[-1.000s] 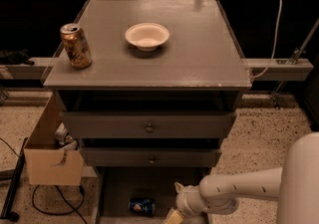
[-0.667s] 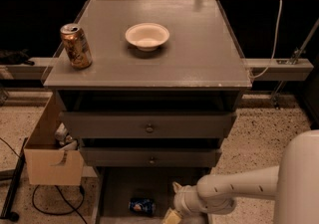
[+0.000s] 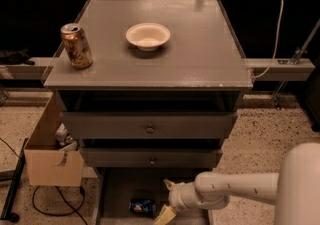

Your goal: Pick pepsi can from bottom drawer and place on counter

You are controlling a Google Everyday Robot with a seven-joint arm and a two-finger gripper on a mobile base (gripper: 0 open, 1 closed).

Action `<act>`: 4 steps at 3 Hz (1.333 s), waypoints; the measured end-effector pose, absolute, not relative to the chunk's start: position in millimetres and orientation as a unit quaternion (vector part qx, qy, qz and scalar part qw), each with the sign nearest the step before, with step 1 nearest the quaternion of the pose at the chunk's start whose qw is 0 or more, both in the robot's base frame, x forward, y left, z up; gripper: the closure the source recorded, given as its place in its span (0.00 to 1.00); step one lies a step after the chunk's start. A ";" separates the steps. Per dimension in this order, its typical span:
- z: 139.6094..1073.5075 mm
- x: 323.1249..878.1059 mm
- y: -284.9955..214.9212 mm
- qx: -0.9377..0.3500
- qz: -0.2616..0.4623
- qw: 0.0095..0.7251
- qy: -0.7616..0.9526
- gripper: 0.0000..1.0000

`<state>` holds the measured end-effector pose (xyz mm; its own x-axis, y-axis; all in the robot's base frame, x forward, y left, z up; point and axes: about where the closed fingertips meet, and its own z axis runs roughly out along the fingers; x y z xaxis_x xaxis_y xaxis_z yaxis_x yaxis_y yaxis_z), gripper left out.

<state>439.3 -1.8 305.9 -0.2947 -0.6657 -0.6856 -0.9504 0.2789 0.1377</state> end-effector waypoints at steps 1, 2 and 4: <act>300.8 454.4 -5.1 -0.525 0.321 0.294 0.731 0.00; 294.1 456.8 -26.8 -0.528 0.338 0.302 0.719 0.00; 294.2 446.4 -37.8 -0.540 0.327 0.282 0.723 0.00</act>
Offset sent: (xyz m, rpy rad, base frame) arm 0.0221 -0.0473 -0.0154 0.2242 -0.0253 0.0425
